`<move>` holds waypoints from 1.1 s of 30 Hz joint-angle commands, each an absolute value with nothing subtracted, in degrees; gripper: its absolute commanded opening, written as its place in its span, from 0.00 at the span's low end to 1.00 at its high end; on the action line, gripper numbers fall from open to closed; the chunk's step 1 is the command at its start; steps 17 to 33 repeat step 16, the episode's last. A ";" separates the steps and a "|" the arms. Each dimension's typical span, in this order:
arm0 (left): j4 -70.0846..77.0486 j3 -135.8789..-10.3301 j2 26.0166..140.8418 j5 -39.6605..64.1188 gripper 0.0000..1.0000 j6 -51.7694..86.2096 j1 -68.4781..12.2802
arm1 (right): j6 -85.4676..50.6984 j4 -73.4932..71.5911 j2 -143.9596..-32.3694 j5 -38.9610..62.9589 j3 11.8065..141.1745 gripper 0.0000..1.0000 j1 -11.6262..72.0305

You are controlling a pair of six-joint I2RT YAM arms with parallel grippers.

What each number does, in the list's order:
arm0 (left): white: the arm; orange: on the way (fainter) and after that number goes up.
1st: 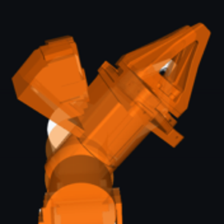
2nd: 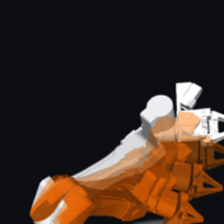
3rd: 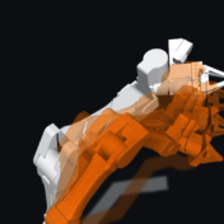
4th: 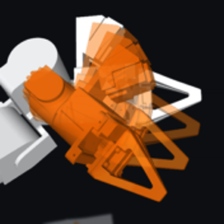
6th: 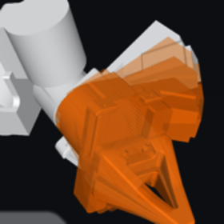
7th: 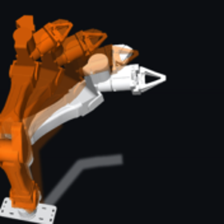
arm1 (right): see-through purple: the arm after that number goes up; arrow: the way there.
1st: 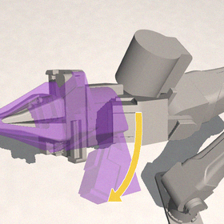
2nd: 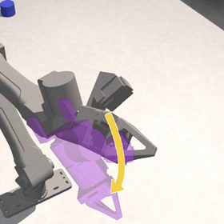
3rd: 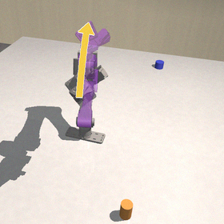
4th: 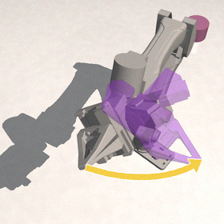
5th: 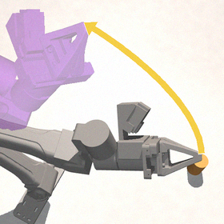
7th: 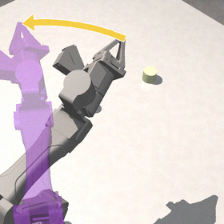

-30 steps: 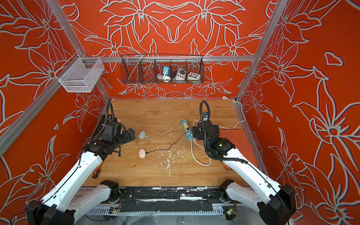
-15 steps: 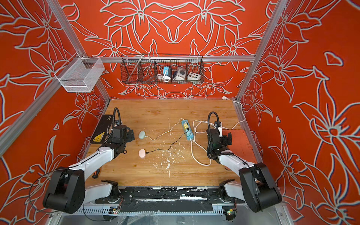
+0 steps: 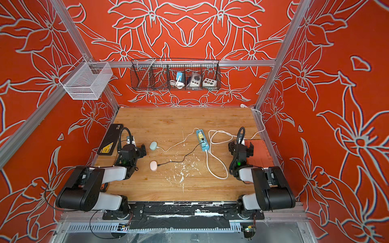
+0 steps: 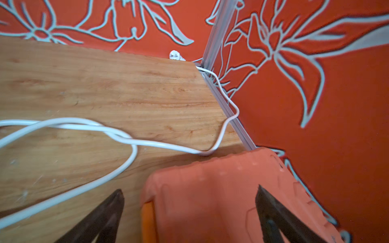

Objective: Charge the bluetooth headset
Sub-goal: Reset both arms

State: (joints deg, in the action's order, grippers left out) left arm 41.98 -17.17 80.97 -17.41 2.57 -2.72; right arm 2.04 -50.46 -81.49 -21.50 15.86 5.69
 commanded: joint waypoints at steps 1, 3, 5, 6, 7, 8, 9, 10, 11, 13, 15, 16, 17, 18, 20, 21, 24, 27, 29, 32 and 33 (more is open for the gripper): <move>46.92 -16.92 81.10 -15.62 0.99 1.63 -2.37 | 0.33 -50.04 -82.35 -14.28 17.37 0.98 4.91; 46.64 -16.96 81.06 -15.64 0.99 1.67 -2.37 | 1.27 -51.61 -81.81 -16.91 16.41 0.98 6.35; 46.70 -17.00 81.17 -15.64 0.99 1.58 -2.37 | 1.07 -51.63 -81.31 -17.06 15.89 0.98 6.50; 46.67 -16.96 81.08 -15.64 0.99 1.67 -2.36 | 1.27 -54.01 -82.81 -17.22 16.05 0.98 6.50; 46.81 -16.96 81.14 -15.64 0.98 1.59 -2.36 | 1.32 -54.15 -82.68 -17.18 15.92 0.98 6.50; 46.76 -16.96 81.07 -15.64 0.99 1.66 -2.37 | 1.22 -52.09 -81.59 -17.04 15.95 0.98 6.50; 46.84 -16.96 81.13 -15.66 0.99 1.58 -2.34 | 1.29 -49.89 -80.96 -16.32 16.51 0.98 6.46; 46.76 -16.96 81.15 -15.65 0.98 1.63 -2.31 | 1.34 -50.19 -81.78 -16.06 17.06 0.98 6.50; 46.80 -16.96 81.15 -15.64 0.99 1.58 -2.37 | 1.34 -51.39 -82.71 -15.58 17.22 0.98 6.30; 46.84 -16.96 81.09 -15.69 0.98 1.62 -2.37 | 0.83 -49.01 -82.20 -14.17 17.80 0.98 5.56; 46.85 -16.79 80.88 -15.65 0.99 1.67 -2.37 | 1.02 -48.74 -81.54 -14.14 17.58 0.98 5.45; 46.93 -16.70 80.86 -15.64 0.99 1.67 -2.37 | 0.96 -49.91 -81.67 -14.13 17.17 0.98 5.46; 46.93 -16.70 80.86 -15.64 0.99 1.67 -2.37 | 0.96 -49.91 -81.67 -14.13 17.17 0.98 5.46; 46.93 -16.70 80.86 -15.64 0.99 1.67 -2.37 | 0.96 -49.91 -81.67 -14.13 17.17 0.98 5.46; 46.93 -16.70 80.86 -15.64 0.99 1.67 -2.37 | 0.96 -49.91 -81.67 -14.13 17.17 0.98 5.46; 46.93 -16.70 80.86 -15.64 0.99 1.67 -2.37 | 0.96 -49.91 -81.67 -14.13 17.17 0.98 5.46; 46.93 -16.70 80.86 -15.64 0.99 1.67 -2.37 | 0.96 -49.91 -81.67 -14.13 17.17 0.98 5.46; 46.93 -16.70 80.86 -15.64 0.99 1.67 -2.37 | 0.96 -49.91 -81.67 -14.13 17.17 0.98 5.46; 46.93 -16.70 80.86 -15.64 0.99 1.67 -2.37 | 0.96 -49.91 -81.67 -14.13 17.17 0.98 5.46; 46.93 -16.70 80.86 -15.64 0.99 1.67 -2.37 | 0.96 -49.91 -81.67 -14.13 17.17 0.98 5.46; 46.93 -16.70 80.86 -15.64 0.99 1.67 -2.37 | 0.96 -49.91 -81.67 -14.13 17.17 0.98 5.46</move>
